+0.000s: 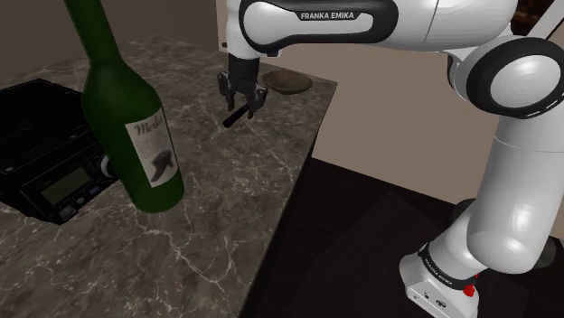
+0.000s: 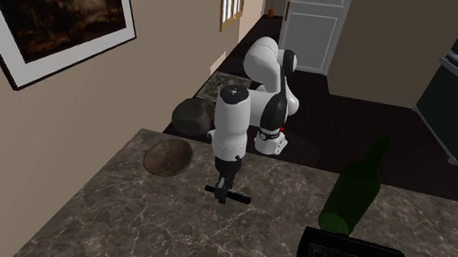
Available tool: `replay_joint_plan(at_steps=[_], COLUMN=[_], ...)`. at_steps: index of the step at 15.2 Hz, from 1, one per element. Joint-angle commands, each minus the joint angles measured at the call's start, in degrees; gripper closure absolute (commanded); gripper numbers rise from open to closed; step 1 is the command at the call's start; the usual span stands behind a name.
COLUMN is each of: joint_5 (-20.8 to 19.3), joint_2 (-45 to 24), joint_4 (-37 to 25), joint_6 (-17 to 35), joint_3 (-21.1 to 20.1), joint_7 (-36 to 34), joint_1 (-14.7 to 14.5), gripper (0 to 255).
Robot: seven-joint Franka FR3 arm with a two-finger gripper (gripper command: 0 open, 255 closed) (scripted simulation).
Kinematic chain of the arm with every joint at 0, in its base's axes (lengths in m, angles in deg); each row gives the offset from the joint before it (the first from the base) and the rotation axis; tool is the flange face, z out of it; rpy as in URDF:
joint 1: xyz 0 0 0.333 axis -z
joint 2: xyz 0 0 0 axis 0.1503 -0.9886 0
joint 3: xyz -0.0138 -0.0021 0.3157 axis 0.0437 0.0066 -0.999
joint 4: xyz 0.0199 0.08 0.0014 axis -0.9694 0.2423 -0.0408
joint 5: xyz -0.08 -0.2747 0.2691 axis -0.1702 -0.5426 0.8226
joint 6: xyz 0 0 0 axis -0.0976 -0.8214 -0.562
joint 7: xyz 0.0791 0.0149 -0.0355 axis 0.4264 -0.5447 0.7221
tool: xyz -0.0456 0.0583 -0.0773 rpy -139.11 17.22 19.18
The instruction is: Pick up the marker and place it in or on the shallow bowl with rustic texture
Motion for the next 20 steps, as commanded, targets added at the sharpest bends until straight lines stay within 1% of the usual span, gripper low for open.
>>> replay_joint_plan(at_steps=[1,9,20], joint_5=[0.0,0.0,-0.45], joint_2=[0.0,-0.01,-1.44], joint_4=[0.0,-0.01,-10.73], joint_6=[0.0,0.0,-9.28], joint_3=[0.0,0.0,-0.12], joint_7=[0.0,0.0,0.12], joint_1=[0.0,0.0,-1.43], gripper=[255,255,255])
